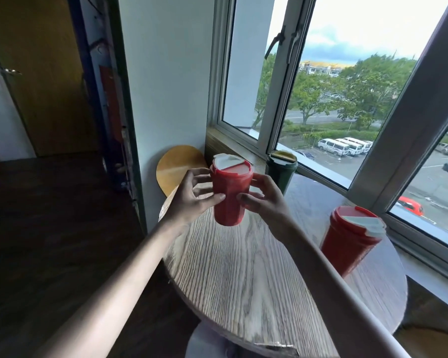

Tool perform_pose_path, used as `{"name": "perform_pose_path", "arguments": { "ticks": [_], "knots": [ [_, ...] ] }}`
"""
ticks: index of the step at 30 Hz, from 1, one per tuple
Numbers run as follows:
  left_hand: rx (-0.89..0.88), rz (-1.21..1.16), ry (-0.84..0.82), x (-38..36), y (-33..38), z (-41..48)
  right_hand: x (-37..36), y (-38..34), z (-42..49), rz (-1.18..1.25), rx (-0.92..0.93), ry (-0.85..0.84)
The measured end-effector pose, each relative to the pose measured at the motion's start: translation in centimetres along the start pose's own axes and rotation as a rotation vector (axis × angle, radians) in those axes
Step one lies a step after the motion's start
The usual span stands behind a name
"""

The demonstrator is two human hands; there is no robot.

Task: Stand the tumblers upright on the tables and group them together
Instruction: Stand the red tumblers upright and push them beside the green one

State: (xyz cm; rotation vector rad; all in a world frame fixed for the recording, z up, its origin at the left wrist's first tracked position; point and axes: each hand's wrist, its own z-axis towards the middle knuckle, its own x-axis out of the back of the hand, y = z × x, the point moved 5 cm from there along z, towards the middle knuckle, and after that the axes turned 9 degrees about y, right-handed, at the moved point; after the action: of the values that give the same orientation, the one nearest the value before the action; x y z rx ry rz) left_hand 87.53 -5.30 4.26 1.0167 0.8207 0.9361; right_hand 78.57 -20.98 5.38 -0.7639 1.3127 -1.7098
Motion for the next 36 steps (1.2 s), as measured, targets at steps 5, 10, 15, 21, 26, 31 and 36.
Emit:
{"name": "perform_pose_path", "arguments": {
  "ticks": [5, 10, 15, 21, 26, 31, 36],
  "knots": [
    [-0.005, 0.018, -0.062, -0.1, -1.5, -1.5, 0.6, 1.9, -1.6, 0.016, -0.018, 0.003],
    [0.023, 0.017, -0.074, -0.2, -2.9, -2.0, 1.0, 3.3, -2.1, -0.009, -0.049, -0.002],
    [0.041, 0.041, -0.092, -0.3, -3.7, -2.4, 1.1, 4.6, -2.3, -0.022, -0.061, 0.004],
    [0.015, 0.094, -0.104, -0.5, -4.2, -3.2, 1.2, 4.6, -3.9, -0.265, -0.012, 0.036],
    [0.059, 0.131, -0.062, -0.6, -5.2, -4.0, 3.9, 0.9, -9.2, -0.476, 0.195, 0.219],
    [0.033, 0.096, 0.012, -1.4, -5.6, -3.9, 8.1, -3.4, -14.3, -0.709, 0.41, 0.563],
    [-0.008, 0.116, 0.021, -2.7, -5.3, -3.7, 12.8, -5.1, -16.1, -0.76, 0.412, 0.903]
  ]
}}
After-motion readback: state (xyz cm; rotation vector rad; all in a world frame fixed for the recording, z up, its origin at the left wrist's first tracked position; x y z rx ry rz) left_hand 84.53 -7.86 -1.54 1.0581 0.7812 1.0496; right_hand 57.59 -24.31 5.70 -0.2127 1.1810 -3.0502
